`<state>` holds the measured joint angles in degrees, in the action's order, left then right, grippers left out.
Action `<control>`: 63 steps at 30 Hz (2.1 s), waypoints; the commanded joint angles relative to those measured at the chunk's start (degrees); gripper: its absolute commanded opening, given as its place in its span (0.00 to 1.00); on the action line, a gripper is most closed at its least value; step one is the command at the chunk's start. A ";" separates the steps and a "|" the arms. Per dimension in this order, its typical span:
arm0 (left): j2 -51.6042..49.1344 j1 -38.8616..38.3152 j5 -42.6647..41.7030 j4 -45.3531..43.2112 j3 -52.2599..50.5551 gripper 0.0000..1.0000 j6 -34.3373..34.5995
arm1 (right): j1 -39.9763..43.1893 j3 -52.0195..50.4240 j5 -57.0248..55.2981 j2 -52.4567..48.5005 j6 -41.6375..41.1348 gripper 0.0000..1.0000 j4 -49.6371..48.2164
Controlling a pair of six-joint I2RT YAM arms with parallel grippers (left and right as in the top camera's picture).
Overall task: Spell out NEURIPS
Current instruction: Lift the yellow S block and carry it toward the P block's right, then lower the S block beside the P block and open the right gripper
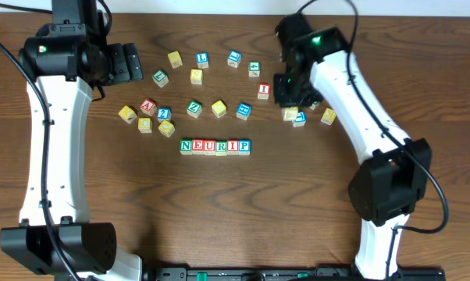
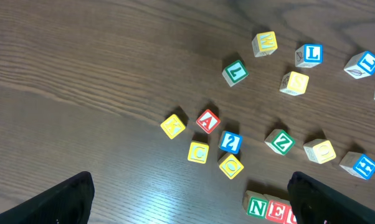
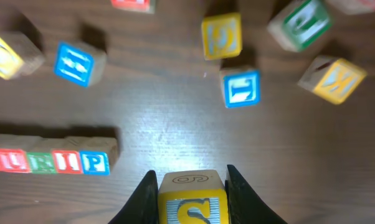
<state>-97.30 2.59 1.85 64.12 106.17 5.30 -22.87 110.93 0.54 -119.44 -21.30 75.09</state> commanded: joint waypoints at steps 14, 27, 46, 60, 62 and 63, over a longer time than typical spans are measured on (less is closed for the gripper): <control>0.20 0.24 0.31 0.13 0.94 0.98 -0.35 | -6.19 -16.96 -0.17 -0.96 -5.92 0.21 -16.33; 0.20 0.24 0.31 0.13 0.94 0.98 -0.35 | -8.85 -21.29 -0.26 -0.96 -8.15 0.23 -21.62; 0.20 0.24 0.31 0.13 0.94 0.98 -0.35 | -9.11 -23.52 -1.01 -1.05 -10.16 0.37 -23.71; 0.20 0.24 0.31 0.13 0.94 0.98 -0.35 | -8.35 -19.89 0.04 1.51 -9.77 0.38 -21.62; 0.20 0.24 0.31 0.13 0.94 0.98 -0.35 | -8.02 -19.52 0.04 2.84 -9.46 0.38 -20.98; 0.20 0.24 0.31 0.13 0.94 0.98 -0.35 | -7.80 -19.52 0.04 3.72 -9.49 0.38 -20.79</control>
<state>-97.30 2.59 1.85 64.12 106.17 5.28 -31.31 89.67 0.47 -119.22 -30.98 53.82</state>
